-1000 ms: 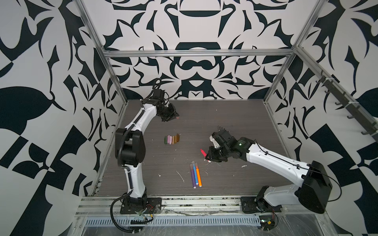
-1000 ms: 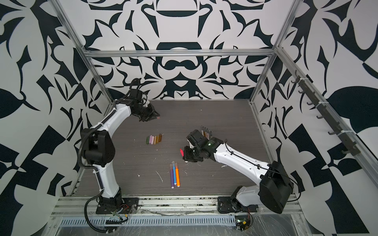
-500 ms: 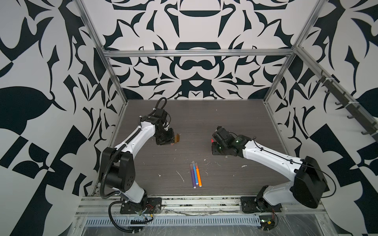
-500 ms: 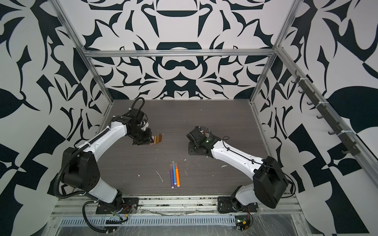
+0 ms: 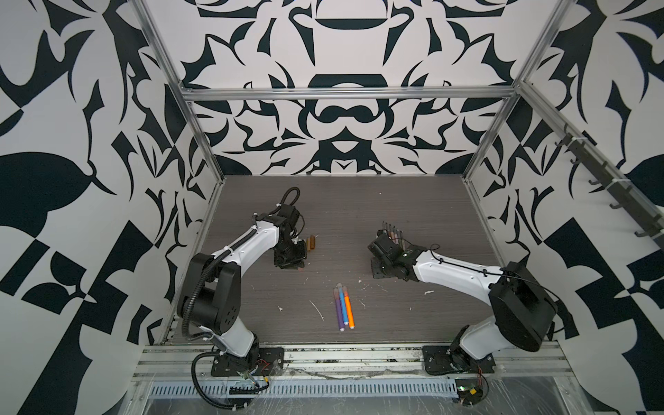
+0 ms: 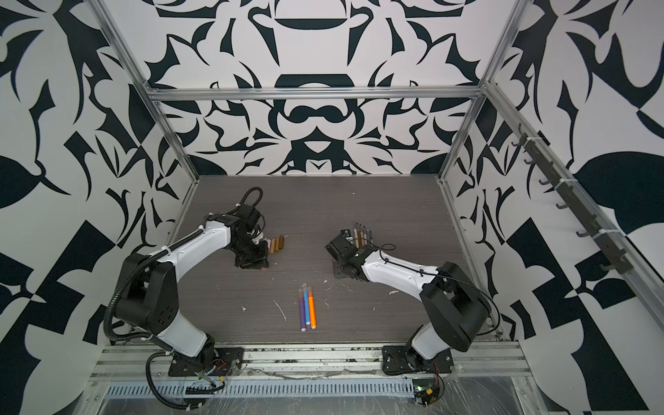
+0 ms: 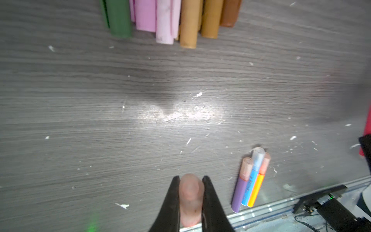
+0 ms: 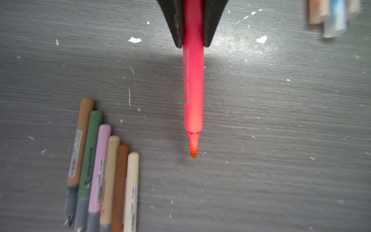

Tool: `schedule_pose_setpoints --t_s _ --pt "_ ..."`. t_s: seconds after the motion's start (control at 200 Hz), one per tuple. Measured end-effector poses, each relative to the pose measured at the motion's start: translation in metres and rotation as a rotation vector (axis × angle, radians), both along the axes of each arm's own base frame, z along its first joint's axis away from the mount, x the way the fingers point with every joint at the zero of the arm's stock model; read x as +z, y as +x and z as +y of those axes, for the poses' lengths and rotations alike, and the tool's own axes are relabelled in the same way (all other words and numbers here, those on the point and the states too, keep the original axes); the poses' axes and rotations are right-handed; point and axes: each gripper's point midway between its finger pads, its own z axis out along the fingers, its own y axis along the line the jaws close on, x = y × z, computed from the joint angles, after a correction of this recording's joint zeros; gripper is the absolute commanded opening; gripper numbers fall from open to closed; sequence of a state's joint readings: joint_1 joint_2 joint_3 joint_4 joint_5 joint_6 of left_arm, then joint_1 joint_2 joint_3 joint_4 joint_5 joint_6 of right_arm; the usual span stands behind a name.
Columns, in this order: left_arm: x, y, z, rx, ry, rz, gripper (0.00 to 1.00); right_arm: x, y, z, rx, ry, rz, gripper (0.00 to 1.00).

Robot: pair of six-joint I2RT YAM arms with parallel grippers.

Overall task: Remove pen caps from pens
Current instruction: Place the pen at the center of the table.

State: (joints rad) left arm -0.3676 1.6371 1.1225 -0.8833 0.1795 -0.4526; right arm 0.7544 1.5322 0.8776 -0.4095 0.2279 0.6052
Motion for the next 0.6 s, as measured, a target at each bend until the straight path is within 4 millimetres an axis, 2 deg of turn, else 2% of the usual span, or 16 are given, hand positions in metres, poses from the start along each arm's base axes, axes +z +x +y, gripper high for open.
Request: schedule_pose_setpoints --t_s 0.25,0.3,0.385,0.45,0.6 --pt "-0.014 -0.001 -0.001 -0.008 0.017 0.027 0.00 -0.010 0.001 0.006 0.005 0.014 0.018 0.00" --pt "-0.017 -0.001 -0.002 -0.011 0.018 0.031 0.00 -0.012 0.000 0.007 0.004 0.021 0.022 0.08" --pt "-0.020 -0.001 -0.005 -0.019 0.021 0.037 0.00 -0.016 -0.002 0.009 -0.001 0.038 0.033 0.31" --pt "-0.023 -0.002 -0.007 -0.027 0.023 0.042 0.00 -0.020 -0.004 0.010 -0.001 0.047 0.047 0.42" --pt "-0.025 -0.002 -0.010 -0.035 0.025 0.047 0.00 -0.031 -0.012 0.009 -0.013 0.053 0.091 0.48"
